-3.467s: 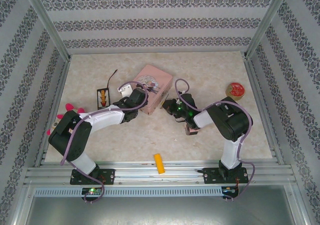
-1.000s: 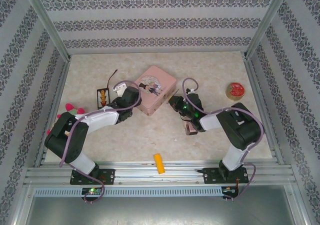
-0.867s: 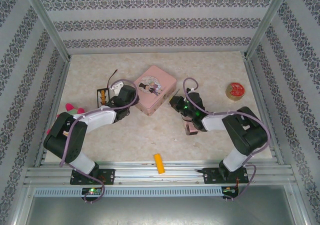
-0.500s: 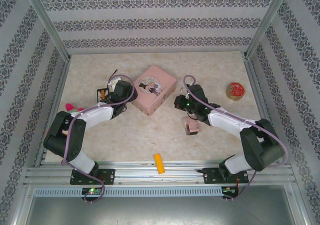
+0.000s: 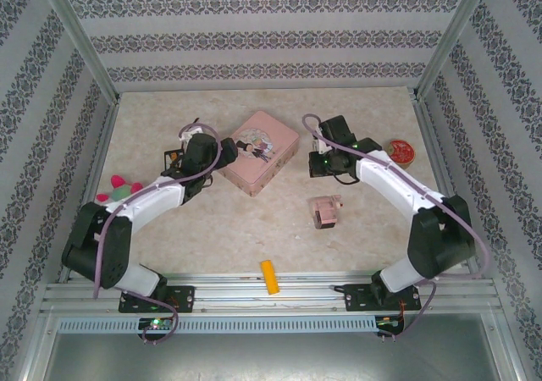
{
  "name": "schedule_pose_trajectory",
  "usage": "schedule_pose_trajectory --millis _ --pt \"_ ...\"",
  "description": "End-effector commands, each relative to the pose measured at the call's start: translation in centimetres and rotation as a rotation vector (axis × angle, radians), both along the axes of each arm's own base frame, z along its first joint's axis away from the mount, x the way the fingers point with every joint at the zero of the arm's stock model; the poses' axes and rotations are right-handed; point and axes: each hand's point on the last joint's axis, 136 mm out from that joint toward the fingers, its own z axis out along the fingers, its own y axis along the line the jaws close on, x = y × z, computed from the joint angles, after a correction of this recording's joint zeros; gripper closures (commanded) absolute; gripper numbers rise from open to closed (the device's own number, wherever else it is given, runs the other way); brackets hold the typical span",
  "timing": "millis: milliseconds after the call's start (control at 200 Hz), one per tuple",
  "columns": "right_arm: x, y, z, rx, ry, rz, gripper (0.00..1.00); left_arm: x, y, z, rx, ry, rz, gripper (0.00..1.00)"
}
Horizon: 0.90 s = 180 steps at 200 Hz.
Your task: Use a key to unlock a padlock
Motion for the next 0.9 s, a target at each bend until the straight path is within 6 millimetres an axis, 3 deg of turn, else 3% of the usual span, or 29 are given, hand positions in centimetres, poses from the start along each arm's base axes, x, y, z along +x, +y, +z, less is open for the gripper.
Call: schedule_pose_trajectory --millis 0,410,610,895 --pt "-1.7 -1.6 -2.3 -0.149 0.127 0.104 1.00 -1.3 0.9 -0.2 -0.023 0.019 0.024 0.01" --pt "0.6 -2.4 -7.1 -0.297 0.236 0.172 1.00 -4.2 2.3 0.0 -0.063 0.011 0.064 0.01" --pt "1.2 -2.5 -9.2 -0.297 0.299 0.187 0.92 -4.9 2.8 -0.3 -0.062 0.015 0.081 0.01" --pt "3.1 -4.8 -10.0 -0.389 0.295 0.095 0.85 -5.1 2.8 -0.8 -0.066 0.025 0.085 0.01"
